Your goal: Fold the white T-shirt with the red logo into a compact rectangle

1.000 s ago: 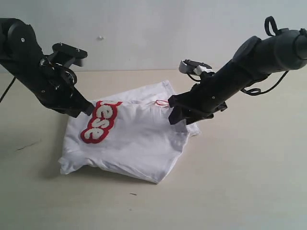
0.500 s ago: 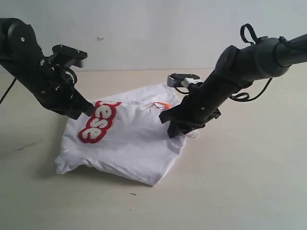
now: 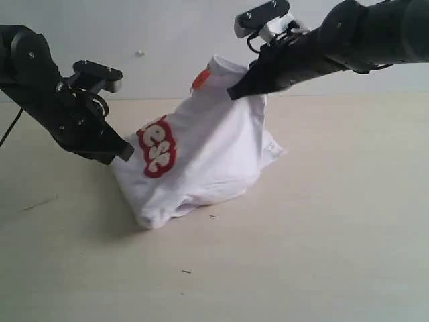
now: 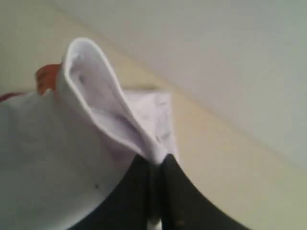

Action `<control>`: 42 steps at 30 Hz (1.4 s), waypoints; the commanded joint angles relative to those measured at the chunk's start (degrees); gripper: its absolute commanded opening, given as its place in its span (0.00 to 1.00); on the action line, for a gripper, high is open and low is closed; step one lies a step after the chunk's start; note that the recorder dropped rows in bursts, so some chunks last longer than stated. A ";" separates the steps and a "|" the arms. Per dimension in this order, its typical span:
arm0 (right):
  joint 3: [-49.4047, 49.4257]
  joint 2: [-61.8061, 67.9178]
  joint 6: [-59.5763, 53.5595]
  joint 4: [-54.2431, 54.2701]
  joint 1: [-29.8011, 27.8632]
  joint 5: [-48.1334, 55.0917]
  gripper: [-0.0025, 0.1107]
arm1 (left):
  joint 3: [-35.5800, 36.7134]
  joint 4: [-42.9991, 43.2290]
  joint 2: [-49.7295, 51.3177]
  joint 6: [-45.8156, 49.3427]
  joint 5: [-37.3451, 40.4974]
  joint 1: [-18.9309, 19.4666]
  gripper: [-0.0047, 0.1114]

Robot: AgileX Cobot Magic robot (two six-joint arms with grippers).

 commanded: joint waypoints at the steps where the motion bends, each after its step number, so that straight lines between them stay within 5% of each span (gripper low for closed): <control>1: -0.14 5.10 -3.47 -0.88 -0.19 -19.83 0.02 | 0.16 -0.36 0.04 -0.03 -1.00 -0.16 0.04; 4: -0.14 9.90 -4.98 -0.17 -0.19 -28.73 0.08 | 0.16 -0.36 0.04 -0.03 -1.05 -0.16 0.04; 10: -5.10 15.98 -13.75 7.09 -0.19 -28.77 0.42 | 0.16 -0.36 0.04 -0.03 -1.26 -0.16 0.04; 12: -6.43 16.34 -15.86 12.27 -0.19 -28.77 0.45 | 0.16 -0.36 0.04 -0.03 -1.02 -0.16 0.04; 17: -7.39 13.70 -25.73 28.49 -0.30 -17.68 0.42 | 0.16 -0.61 0.04 0.58 -0.45 -0.16 0.04; 21: -7.71 11.78 -22.35 32.59 -1.84 -0.77 0.27 | 0.16 -7.21 0.04 8.89 1.62 -0.16 0.04; 27: -9.16 11.91 -2.78 14.21 -4.98 16.65 0.02 | 0.16 -18.04 0.04 19.58 3.01 -0.16 0.04; 31: -9.16 14.63 6.67 1.04 -2.55 26.22 0.02 | 0.16 -17.45 0.04 19.58 2.01 0.83 0.04; 42: -9.16 16.14 8.01 4.08 10.17 25.34 0.02 | 0.16 -13.80 -0.29 10.46 1.38 11.33 0.04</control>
